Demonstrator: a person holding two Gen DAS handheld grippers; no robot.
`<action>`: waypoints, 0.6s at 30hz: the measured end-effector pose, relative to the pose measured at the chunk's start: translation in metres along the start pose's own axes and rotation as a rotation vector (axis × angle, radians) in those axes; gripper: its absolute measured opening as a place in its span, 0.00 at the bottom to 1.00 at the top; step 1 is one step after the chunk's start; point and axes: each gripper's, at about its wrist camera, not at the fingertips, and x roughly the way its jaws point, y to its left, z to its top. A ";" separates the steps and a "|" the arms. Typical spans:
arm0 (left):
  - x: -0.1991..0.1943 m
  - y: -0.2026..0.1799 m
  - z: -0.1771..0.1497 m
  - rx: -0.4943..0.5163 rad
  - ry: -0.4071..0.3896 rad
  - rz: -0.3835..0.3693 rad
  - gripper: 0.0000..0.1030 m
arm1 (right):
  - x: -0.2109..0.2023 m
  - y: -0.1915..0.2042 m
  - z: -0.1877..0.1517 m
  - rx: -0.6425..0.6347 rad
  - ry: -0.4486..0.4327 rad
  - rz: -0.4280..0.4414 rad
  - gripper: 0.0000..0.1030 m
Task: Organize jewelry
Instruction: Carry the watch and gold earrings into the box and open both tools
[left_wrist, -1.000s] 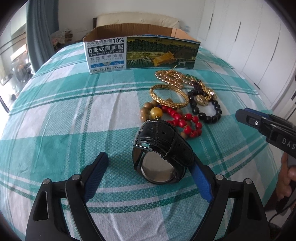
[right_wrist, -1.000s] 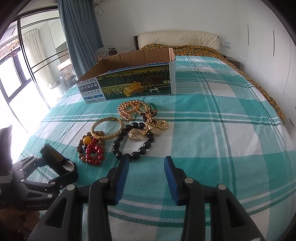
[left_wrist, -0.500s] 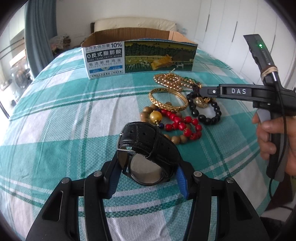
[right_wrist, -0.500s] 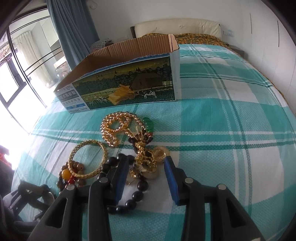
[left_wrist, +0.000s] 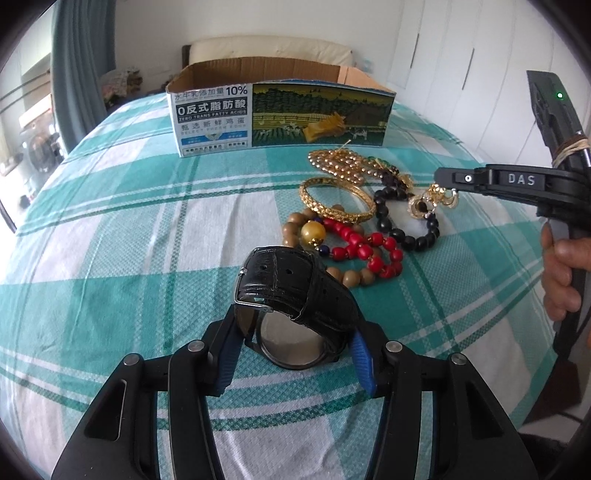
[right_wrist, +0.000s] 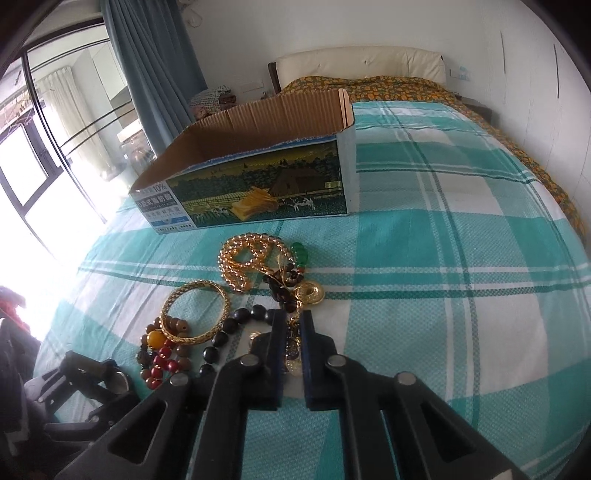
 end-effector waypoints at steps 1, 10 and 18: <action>0.000 0.000 0.000 -0.002 0.000 0.001 0.51 | -0.006 -0.002 0.000 0.008 -0.009 0.009 0.07; -0.004 0.010 0.001 -0.045 0.015 -0.007 0.51 | -0.048 -0.013 0.005 0.068 -0.053 0.083 0.07; -0.023 0.024 0.014 -0.082 0.000 -0.020 0.51 | -0.081 -0.013 0.010 0.065 -0.098 0.107 0.06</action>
